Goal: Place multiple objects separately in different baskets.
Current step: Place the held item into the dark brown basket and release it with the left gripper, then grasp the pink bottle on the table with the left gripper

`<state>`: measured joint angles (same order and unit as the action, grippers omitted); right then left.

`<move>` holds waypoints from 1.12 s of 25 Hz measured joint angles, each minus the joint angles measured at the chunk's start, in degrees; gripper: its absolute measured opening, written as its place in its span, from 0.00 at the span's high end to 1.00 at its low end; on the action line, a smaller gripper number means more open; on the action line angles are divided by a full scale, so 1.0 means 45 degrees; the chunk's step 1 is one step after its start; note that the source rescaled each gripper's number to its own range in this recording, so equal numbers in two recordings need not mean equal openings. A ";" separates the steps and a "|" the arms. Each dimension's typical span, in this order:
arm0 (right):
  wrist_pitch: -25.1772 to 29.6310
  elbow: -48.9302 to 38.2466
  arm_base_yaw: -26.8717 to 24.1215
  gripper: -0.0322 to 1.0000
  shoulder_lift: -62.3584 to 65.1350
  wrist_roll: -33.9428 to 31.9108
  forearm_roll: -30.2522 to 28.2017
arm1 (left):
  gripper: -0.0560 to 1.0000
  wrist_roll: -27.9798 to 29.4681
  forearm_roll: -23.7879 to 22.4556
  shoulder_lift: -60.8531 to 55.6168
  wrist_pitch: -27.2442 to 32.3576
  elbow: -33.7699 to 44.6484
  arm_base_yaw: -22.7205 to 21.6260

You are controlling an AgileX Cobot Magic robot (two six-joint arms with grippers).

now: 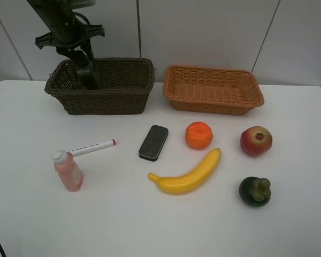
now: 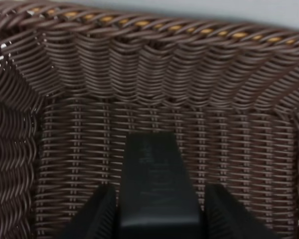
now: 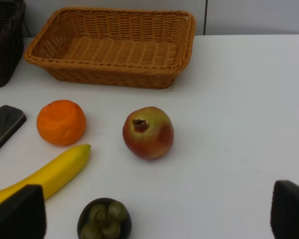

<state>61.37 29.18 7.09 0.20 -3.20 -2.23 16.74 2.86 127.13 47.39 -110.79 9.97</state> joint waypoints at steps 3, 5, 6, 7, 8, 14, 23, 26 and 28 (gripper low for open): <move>0.0000 0.0000 0.0000 0.00 0.0000 0.0000 0.0000 | 0.58 -0.0135 -0.0038 0.0097 -0.0108 0.0000 0.0000; 0.0000 0.0000 0.0000 0.00 0.0000 0.0000 0.0000 | 0.40 -0.0195 -0.0038 0.0111 -0.0254 -0.0015 0.0000; 0.0000 0.0000 0.0000 0.00 0.0000 0.0000 0.0000 | 0.31 -0.0236 -0.0038 0.0111 -0.0254 -0.0015 0.0000; 0.0000 0.0000 0.0000 0.00 0.0000 0.0000 0.0000 | 0.22 -0.0249 -0.0038 0.0111 -0.0254 -0.0015 0.0000; 0.0000 0.0000 0.0000 0.00 0.0000 0.0000 0.0000 | 0.16 -0.0279 -0.0038 0.0111 -0.0225 -0.0015 0.0000; 0.0000 0.0000 0.0000 0.00 0.0000 0.0000 0.0000 | 0.09 -0.0279 -0.0038 0.0041 0.1065 -0.0256 0.0000; 0.0000 0.0000 0.0000 0.00 0.0000 0.0000 0.0000 | 0.09 -0.0116 0.0433 -0.1835 0.4748 -0.1752 0.0000; 0.0000 0.0000 0.0000 0.00 0.0000 0.0000 0.0000 | 0.09 -0.0096 0.1171 -0.2718 0.4761 -0.1116 0.0000; 0.0000 0.0000 0.0000 0.00 0.0000 0.0000 0.0000 | 0.09 -0.0199 0.1400 -0.3527 0.4761 -0.0070 0.0000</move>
<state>61.37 29.18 7.09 0.20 -3.20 -2.23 15.84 9.16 111.25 68.82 -111.11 9.97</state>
